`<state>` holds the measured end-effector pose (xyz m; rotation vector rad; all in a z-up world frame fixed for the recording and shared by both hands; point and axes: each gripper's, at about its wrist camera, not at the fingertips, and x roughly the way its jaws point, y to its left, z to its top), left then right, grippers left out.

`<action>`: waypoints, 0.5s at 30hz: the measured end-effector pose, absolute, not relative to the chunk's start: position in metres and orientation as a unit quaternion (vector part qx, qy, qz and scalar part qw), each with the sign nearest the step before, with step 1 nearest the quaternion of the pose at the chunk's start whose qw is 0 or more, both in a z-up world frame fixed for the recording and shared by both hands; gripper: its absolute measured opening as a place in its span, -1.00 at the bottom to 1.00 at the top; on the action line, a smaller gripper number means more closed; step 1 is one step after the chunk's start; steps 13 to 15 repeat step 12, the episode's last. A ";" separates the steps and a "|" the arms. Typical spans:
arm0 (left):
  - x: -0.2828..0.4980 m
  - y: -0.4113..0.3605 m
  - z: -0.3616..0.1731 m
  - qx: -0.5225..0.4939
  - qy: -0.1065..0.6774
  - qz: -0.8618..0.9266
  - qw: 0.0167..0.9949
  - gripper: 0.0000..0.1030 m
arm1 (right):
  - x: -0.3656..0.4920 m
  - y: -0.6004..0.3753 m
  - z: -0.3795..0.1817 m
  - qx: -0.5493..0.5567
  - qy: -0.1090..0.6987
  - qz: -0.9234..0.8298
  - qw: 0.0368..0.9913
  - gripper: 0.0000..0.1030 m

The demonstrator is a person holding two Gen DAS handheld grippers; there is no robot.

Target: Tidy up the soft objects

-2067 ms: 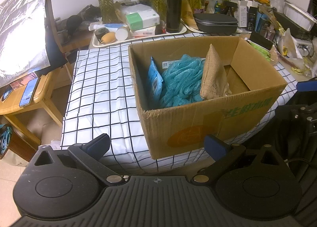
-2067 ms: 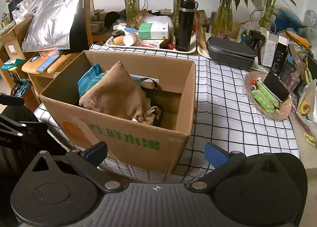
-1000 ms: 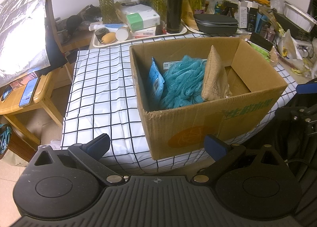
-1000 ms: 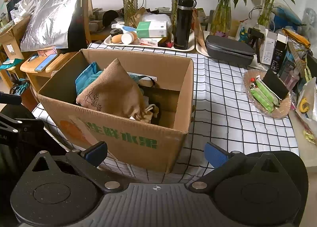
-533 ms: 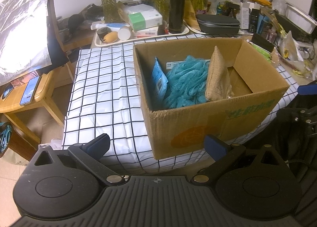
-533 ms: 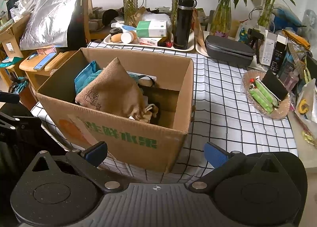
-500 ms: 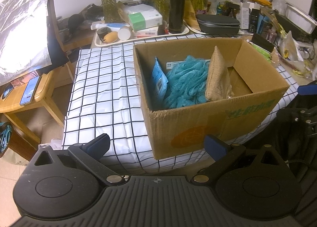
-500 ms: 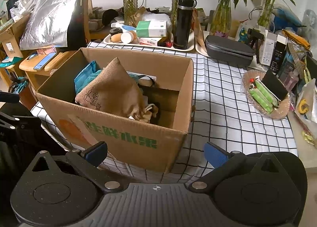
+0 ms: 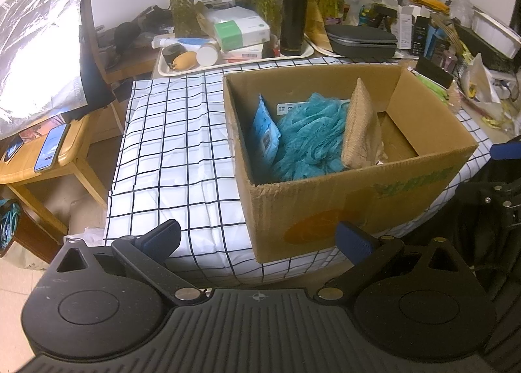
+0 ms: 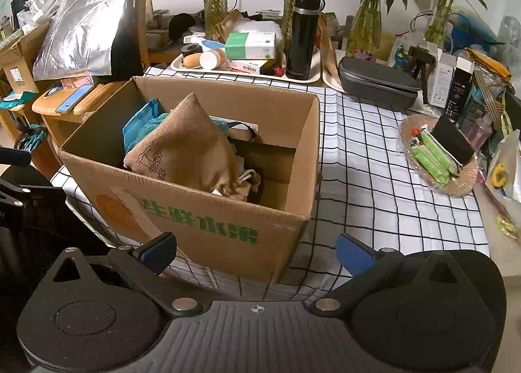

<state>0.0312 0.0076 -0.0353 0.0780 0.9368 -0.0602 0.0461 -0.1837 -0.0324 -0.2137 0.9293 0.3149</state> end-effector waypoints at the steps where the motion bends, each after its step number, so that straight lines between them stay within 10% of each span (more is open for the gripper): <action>1: 0.031 0.007 -0.035 0.038 0.451 -0.029 0.891 1.00 | 0.046 -0.184 -0.032 -0.102 0.445 0.151 0.877 1.00; 15: 0.031 0.010 -0.035 0.035 0.446 -0.020 0.894 1.00 | 0.049 -0.188 -0.033 -0.100 0.447 0.147 0.877 1.00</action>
